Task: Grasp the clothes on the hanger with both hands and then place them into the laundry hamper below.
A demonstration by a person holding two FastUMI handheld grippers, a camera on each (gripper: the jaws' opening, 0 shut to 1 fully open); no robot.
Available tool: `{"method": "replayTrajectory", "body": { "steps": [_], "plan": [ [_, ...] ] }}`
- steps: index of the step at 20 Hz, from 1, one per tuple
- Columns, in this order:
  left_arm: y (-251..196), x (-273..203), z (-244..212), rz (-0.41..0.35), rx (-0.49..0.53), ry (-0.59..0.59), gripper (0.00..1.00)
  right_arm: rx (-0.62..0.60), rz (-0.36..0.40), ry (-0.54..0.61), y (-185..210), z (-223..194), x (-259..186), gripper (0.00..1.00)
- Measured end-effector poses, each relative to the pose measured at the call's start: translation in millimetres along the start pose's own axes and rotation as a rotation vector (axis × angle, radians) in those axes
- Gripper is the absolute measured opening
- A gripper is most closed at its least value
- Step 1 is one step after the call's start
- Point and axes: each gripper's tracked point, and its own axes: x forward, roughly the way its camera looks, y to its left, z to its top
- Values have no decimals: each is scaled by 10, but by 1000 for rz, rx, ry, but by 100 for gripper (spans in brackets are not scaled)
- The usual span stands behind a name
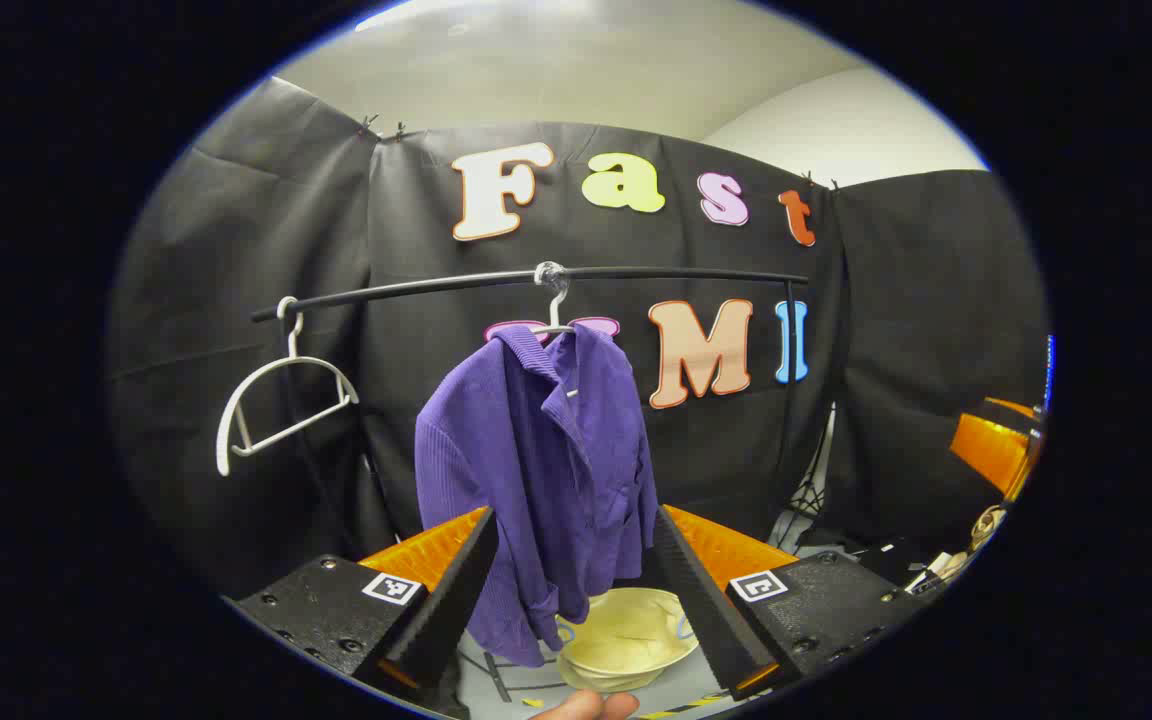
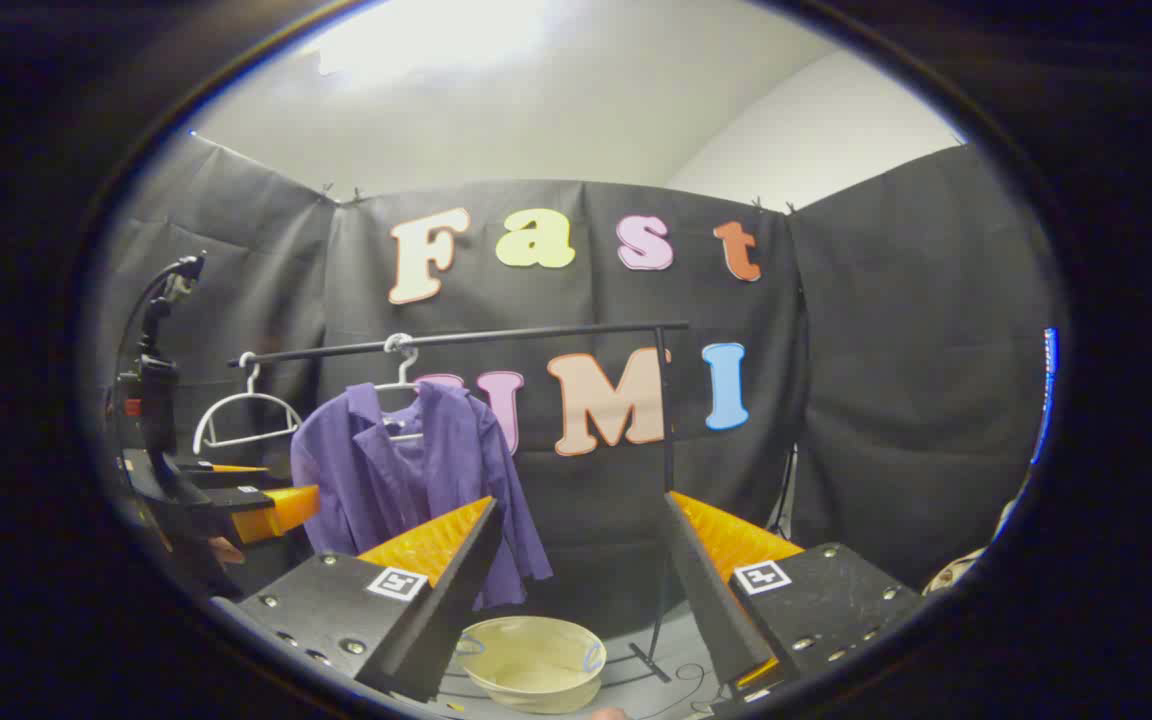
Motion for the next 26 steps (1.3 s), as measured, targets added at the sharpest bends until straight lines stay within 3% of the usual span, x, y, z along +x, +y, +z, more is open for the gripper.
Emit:
{"method": "replayTrajectory", "body": {
  "steps": [1,8,17,20,23,24,26],
  "plan": [
    [25,-27,29,25,4,1,97,-14,7,-1,-28,4,8,93],
    [-10,9,141,68,18,-24,99,15,23,42,-169,-164,217,95],
    [-115,234,-176,72,21,9,99,53,47,85,-41,-486,515,96],
    [-161,448,-305,84,-3,19,99,13,53,117,-15,-644,563,93],
    [-166,709,-355,103,-7,25,100,5,89,143,150,-737,667,96],
    [-158,779,-352,108,-4,25,96,2,101,146,205,-746,732,96],
    [-118,902,-293,118,-3,11,100,0,120,152,316,-768,897,94]
  ]
}}
